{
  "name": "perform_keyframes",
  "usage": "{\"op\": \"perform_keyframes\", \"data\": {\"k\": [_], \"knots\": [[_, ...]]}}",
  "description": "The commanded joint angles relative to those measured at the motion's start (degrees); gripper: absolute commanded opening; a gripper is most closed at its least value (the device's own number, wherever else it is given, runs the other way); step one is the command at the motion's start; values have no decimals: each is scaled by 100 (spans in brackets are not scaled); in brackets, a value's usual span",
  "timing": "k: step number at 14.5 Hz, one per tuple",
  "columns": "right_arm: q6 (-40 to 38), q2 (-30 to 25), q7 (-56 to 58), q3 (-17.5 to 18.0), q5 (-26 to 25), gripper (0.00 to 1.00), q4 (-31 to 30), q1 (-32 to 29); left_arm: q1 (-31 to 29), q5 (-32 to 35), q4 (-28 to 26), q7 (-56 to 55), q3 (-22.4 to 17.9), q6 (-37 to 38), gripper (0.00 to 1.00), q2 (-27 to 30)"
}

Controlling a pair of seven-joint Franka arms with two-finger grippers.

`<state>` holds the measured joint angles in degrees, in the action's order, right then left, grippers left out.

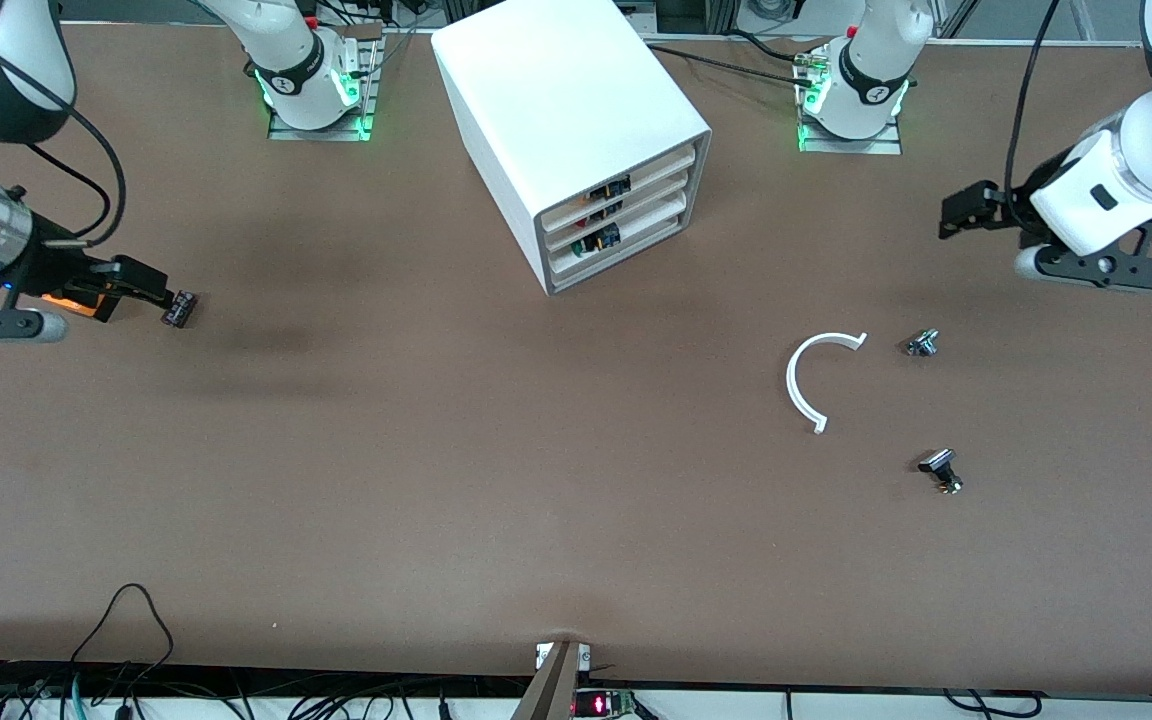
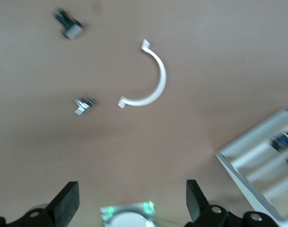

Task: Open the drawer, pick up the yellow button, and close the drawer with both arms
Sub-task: 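Move the left gripper to the drawer handle while the right gripper rises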

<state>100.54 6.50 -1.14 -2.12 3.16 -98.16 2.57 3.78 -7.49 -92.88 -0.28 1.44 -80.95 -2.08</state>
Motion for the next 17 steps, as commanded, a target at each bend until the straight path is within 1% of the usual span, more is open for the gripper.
{"op": "perform_keyframes", "data": {"k": [1,3,5,6,7,9,11,13,15,17], "knots": [[123,88,-367,53,106,100,-142,164,44,-550,173,-25,-30,570,99,-153],[246,185,-1209,53,97,100,-142,541,61,-989,165,-7,-21,913,99,-275],[351,316,-1782,53,97,100,-90,797,61,-1638,147,19,-21,1264,99,-521],[387,395,-2115,53,123,100,-63,859,70,-1946,104,36,-21,1327,99,-661],[422,466,-2502,53,141,100,-37,929,149,-2141,94,185,40,1328,99,-784],[448,510,-3197,53,141,100,-2,1201,167,-2204,85,632,233,1179,99,-1039],[449,642,-3829,53,150,100,147,1421,167,-2318,-10,1098,418,846,99,-1198],[449,651,-4375,53,115,100,227,1615,167,-2659,-378,1450,576,276,99,-1225],[449,686,-4666,53,141,100,332,1755,193,-2862,-756,2011,690,-409,99,-1251],[449,686,-4956,53,150,100,341,1844,193,-3256,-1231,2487,840,-1016,99,-1269]]}}
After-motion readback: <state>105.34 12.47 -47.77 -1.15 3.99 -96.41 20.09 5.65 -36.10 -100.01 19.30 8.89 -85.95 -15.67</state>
